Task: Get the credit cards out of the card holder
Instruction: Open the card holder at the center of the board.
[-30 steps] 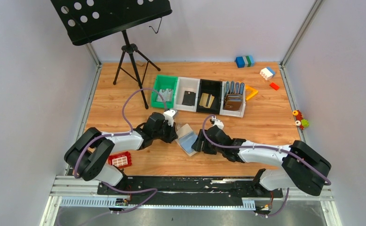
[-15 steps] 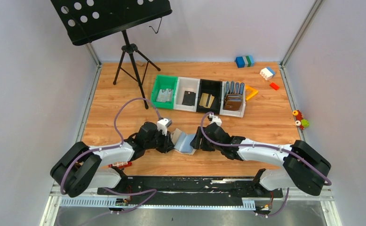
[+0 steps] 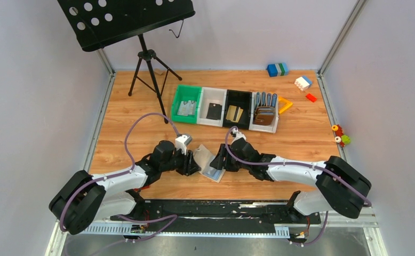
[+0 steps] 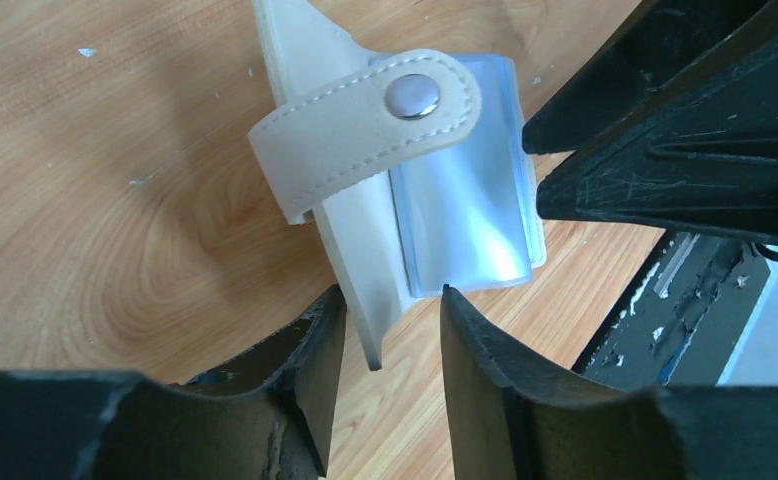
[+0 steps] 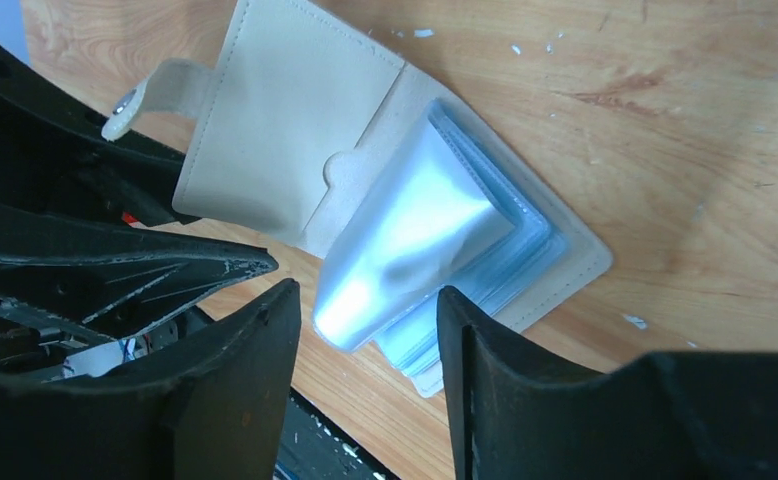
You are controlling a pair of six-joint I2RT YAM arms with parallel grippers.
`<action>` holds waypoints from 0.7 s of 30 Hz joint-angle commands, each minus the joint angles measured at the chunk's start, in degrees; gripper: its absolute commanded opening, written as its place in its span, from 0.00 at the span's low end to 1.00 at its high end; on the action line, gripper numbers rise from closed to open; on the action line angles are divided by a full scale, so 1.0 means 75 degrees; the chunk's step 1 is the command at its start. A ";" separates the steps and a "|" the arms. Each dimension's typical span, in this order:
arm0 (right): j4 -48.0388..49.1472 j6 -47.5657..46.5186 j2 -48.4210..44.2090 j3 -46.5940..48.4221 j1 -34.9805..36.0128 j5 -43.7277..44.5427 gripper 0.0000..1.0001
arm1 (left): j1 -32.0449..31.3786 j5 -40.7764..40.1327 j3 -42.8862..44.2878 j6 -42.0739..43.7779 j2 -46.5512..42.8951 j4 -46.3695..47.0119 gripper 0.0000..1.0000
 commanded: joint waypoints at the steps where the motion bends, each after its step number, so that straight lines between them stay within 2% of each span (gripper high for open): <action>1: 0.0692 0.0244 0.0119 0.0111 -0.0026 -0.0410 0.52 | -0.0038 0.0249 -0.0019 -0.0021 -0.0136 0.0157 0.51; 6: 0.1305 0.0523 0.0307 0.0123 -0.0032 -0.0856 0.57 | -0.0048 0.0401 0.0090 0.0104 -0.0299 -0.0024 0.67; 9: 0.1365 0.0610 0.0474 0.0302 -0.0032 -0.1032 0.61 | -0.0065 0.0500 0.0226 0.0208 -0.0281 -0.0186 0.80; 12: 0.1177 0.0725 0.0423 0.0332 -0.0059 -0.0873 0.66 | -0.0344 0.0152 0.0392 0.0450 -0.0327 -0.0543 0.89; 18: 0.0541 0.0976 -0.0626 -0.0297 -0.0177 0.0075 0.73 | -0.1143 -0.1230 0.0748 0.0823 -0.0426 -0.1229 0.99; 21: 0.0277 0.1125 -0.1203 -0.0588 -0.0195 0.0558 0.76 | -0.1394 -0.1806 0.1015 0.0980 -0.0317 -0.1595 1.00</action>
